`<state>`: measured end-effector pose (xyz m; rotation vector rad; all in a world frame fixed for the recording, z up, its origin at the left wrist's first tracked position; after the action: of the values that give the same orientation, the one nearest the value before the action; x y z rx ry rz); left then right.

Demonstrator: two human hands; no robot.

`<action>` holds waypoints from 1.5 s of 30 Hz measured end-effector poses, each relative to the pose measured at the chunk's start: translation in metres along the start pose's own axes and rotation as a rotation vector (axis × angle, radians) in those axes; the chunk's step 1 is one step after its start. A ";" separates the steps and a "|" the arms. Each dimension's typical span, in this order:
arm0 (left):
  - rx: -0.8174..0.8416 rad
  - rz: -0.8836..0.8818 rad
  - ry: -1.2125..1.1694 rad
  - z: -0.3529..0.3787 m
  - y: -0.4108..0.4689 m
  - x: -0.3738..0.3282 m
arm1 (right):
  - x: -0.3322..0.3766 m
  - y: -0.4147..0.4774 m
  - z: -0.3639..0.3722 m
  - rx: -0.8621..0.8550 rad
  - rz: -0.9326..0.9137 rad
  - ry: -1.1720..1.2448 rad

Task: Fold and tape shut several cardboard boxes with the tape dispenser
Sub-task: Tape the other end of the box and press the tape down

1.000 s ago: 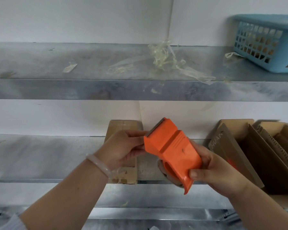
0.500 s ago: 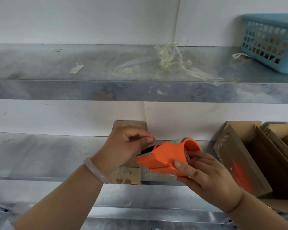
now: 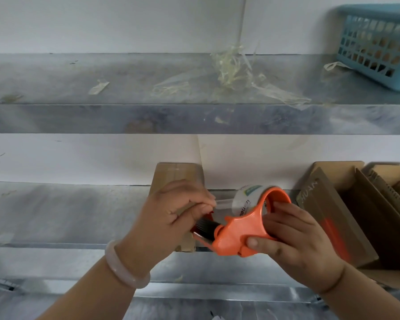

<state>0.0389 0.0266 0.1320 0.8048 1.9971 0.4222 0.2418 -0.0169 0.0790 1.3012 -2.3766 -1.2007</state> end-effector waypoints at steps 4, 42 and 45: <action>0.019 0.025 0.015 0.002 -0.005 -0.004 | 0.001 -0.005 0.000 -0.007 0.012 -0.027; -0.303 -0.360 0.094 -0.028 -0.032 0.021 | -0.013 -0.003 0.036 0.399 0.179 0.300; -0.440 -0.605 0.057 -0.035 -0.051 0.054 | -0.018 0.013 0.042 0.614 0.236 0.307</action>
<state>-0.0299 0.0268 0.0876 -0.0922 1.9775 0.4973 0.2237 0.0247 0.0649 1.1813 -2.6476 -0.1794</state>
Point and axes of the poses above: each hand's wrist, its own y-axis towards the middle knuckle, its own z-axis out of the palm, x = y × z, the point moved 7 cm from there along y, towards the middle knuckle, and after that the axes turned 1 degree about x, right-handed, at the moved point
